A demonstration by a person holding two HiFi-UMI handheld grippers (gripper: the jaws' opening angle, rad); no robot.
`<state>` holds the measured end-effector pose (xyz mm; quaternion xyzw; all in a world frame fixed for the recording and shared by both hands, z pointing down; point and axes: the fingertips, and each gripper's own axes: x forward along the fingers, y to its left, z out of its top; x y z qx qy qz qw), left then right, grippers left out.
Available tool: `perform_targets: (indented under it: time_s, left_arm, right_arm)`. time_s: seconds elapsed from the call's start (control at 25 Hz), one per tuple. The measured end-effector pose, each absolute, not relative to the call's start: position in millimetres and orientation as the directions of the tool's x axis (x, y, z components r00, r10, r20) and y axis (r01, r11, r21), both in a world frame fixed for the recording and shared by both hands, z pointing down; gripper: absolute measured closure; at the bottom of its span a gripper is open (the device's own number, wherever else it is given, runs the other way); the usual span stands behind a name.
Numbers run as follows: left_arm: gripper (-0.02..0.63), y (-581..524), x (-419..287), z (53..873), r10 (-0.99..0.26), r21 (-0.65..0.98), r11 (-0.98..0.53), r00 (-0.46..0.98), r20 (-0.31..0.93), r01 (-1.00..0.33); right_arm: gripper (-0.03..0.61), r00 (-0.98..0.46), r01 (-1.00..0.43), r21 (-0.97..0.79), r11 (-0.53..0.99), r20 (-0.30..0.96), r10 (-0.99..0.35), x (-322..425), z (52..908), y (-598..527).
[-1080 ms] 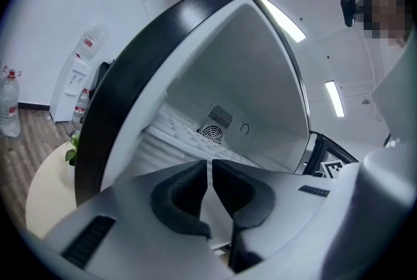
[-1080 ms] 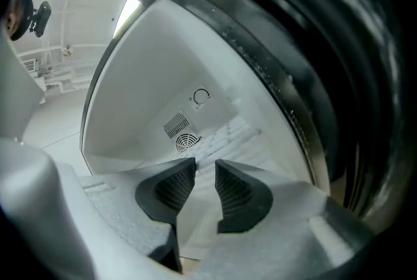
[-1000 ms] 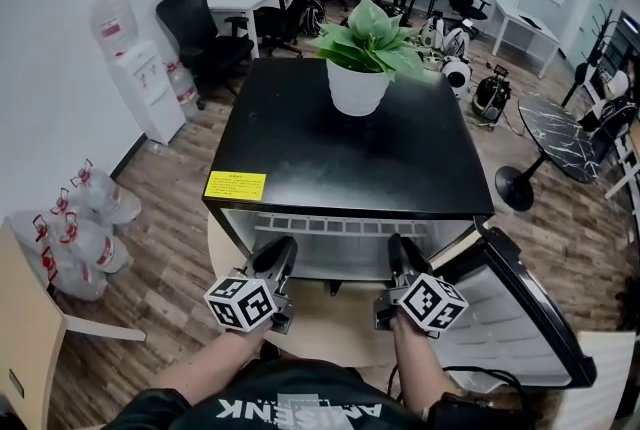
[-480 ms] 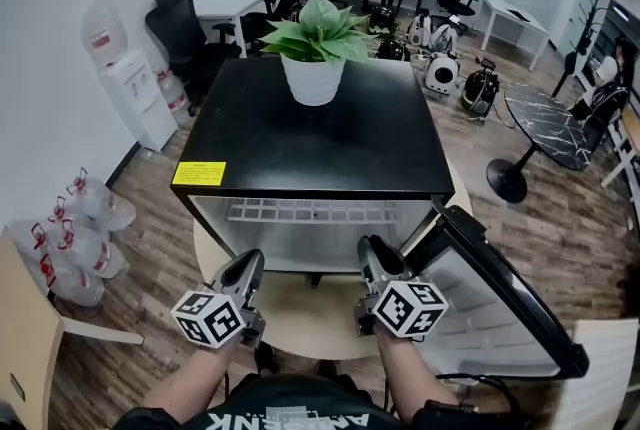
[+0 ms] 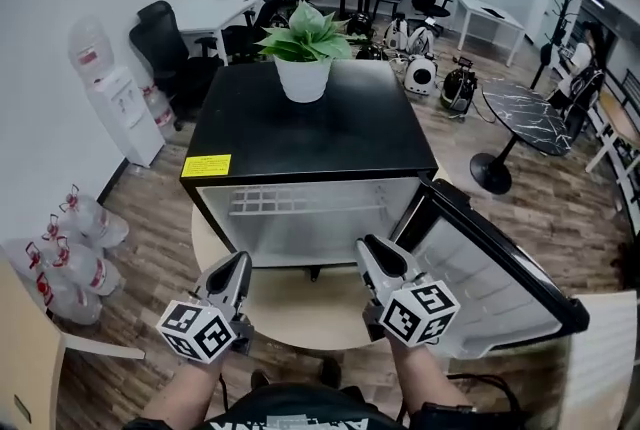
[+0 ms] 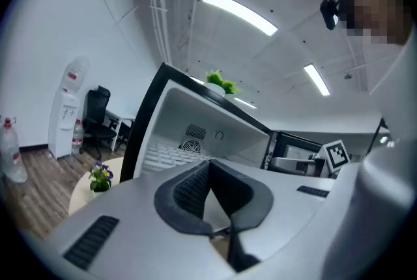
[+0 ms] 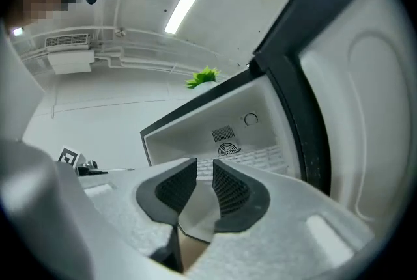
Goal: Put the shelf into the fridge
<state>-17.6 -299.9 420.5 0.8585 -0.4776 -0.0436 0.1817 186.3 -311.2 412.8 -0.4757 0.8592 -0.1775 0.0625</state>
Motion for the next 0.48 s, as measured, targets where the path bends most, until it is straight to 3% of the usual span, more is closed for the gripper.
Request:
perform_targets:
  time_s: [0.2,0.48]
  left_arm:
    - [0.612,-279,-40,390,-0.793,0.228,-0.580,0.606,0.065,-0.782]
    - [0.612,-266,-68,358,-0.753,0.203,-0.645,0.659,0.002,-0.737]
  right_arm:
    - [0.502,-0.493,-0.841,-0.273,0.466,0.034,-0.869,167,380,-284]
    - [0.502,-0.457,-0.877,-0.164,0.451,0.003,-0.889,140,346,-254]
